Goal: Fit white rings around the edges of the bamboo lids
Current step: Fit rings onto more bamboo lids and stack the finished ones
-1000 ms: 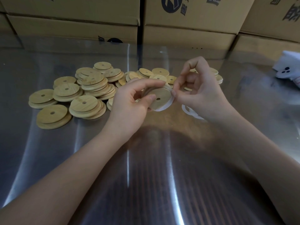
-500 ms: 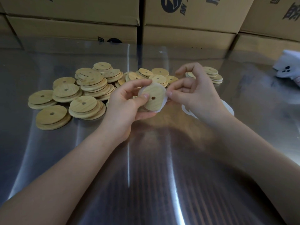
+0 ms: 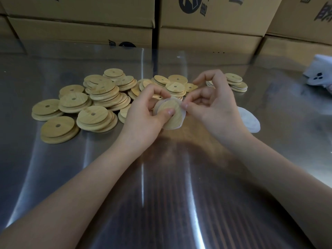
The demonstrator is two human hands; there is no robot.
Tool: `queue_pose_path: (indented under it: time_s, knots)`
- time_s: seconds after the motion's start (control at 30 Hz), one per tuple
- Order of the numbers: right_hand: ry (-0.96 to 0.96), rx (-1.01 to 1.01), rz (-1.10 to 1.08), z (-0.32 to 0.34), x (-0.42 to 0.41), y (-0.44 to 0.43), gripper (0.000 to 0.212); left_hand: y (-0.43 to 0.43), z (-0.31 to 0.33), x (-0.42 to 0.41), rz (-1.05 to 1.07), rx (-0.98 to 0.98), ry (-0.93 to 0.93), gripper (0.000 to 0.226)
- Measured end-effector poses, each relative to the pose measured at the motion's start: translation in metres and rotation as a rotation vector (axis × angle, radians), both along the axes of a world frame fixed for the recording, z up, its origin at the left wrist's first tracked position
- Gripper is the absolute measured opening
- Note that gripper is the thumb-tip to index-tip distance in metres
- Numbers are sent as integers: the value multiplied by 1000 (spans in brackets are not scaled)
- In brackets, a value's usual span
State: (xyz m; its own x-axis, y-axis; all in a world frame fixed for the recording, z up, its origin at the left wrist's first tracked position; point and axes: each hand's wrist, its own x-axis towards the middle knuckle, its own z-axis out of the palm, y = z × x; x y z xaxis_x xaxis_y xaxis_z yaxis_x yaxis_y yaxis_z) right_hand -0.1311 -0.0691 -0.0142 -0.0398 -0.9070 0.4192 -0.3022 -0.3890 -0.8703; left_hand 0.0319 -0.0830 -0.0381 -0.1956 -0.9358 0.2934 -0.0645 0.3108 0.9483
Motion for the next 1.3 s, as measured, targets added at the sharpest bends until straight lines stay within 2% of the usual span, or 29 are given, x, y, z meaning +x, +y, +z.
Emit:
queue_pose_path:
  time_s: [0.13, 0.53, 0.8, 0.9, 1.13, 1.2, 1.3]
  knots:
    - [-17, 45, 36, 3, -4, -2, 46, -3, 2, -1, 4, -54, 8, 33]
    - [-56, 166, 171, 7, -15, -7, 42, -5, 0, 2, -77, 119, 118, 36]
    - [12, 130, 105, 0, -11, -8, 41, -6, -6, 2, -100, 204, 155, 32]
    - [-14, 129, 77, -1, -10, -7, 39, -7, -6, 3, -99, 213, 175, 29]
    - [-147, 266, 126, 2, -11, -6, 38, -8, -5, 5, -71, 220, 264, 25]
    - [-177, 306, 119, 2, -10, -6, 33, -8, -5, 5, -69, 229, 295, 25]
    - [-208, 395, 118, 1, -6, -4, 14, -9, -5, 6, -44, 215, 316, 25]
